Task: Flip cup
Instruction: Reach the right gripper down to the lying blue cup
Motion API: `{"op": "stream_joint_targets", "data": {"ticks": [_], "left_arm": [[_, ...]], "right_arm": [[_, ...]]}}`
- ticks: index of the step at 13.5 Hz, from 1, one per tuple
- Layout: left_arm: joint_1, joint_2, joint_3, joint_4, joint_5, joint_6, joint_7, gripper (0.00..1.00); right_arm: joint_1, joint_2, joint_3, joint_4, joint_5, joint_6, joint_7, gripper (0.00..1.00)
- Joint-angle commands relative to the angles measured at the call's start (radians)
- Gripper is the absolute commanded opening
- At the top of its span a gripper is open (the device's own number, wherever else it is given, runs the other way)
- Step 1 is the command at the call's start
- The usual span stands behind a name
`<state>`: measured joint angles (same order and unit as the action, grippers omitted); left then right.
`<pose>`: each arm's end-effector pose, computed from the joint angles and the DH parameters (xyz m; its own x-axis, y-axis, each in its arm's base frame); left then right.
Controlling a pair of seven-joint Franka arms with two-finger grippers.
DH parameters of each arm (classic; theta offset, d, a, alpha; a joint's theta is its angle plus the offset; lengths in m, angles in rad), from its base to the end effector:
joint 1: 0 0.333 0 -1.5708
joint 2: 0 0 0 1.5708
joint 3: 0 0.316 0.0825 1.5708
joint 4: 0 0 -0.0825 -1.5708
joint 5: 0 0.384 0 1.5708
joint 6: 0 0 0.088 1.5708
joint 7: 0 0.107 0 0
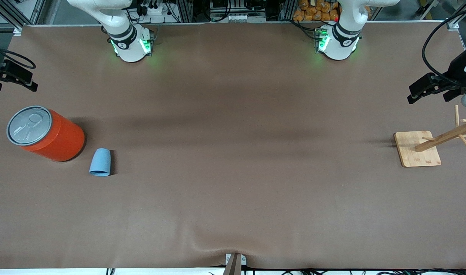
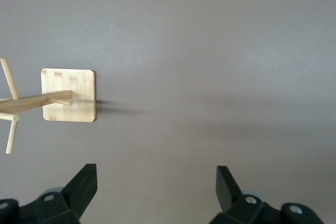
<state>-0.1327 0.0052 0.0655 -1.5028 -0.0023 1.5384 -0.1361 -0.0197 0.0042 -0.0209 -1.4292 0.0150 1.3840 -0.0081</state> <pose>0.5521 -0.0375 0.6507 0.9972 0.0688 0.0299 0.0686 -0.9976 0.0061 0.5351 -0.0199 0.6718 0.9983 -0.0297 -0.0492 -0.0304 -0.9994 -0.0152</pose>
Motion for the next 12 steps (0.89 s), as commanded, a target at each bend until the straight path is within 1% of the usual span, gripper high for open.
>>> {"op": "stream_joint_targets", "data": {"ticks": [1, 5, 8, 9, 12], "left_arm": [[0.005, -0.014, -0.009, 0.001, -0.013, -0.026, 0.021, 1.00], [0.007, -0.013, -0.009, 0.003, -0.015, -0.024, 0.030, 1.00], [0.005, -0.013, -0.009, 0.003, -0.015, -0.024, 0.030, 1.00], [0.005, -0.013, -0.009, 0.003, -0.015, -0.026, 0.030, 1.00], [0.005, -0.014, -0.009, 0.003, -0.013, -0.026, 0.032, 1.00]], "right_arm": [[0.000, 0.011, 0.003, 0.004, -0.003, -0.002, -0.019, 1.00], [0.003, 0.028, 0.003, 0.003, -0.003, 0.000, -0.020, 1.00], [0.007, 0.112, 0.003, 0.003, -0.003, 0.013, -0.024, 1.00], [0.009, 0.138, 0.003, -0.014, -0.003, 0.045, -0.042, 1.00], [0.017, 0.145, 0.003, -0.166, -0.003, 0.240, -0.110, 1.00]]}}
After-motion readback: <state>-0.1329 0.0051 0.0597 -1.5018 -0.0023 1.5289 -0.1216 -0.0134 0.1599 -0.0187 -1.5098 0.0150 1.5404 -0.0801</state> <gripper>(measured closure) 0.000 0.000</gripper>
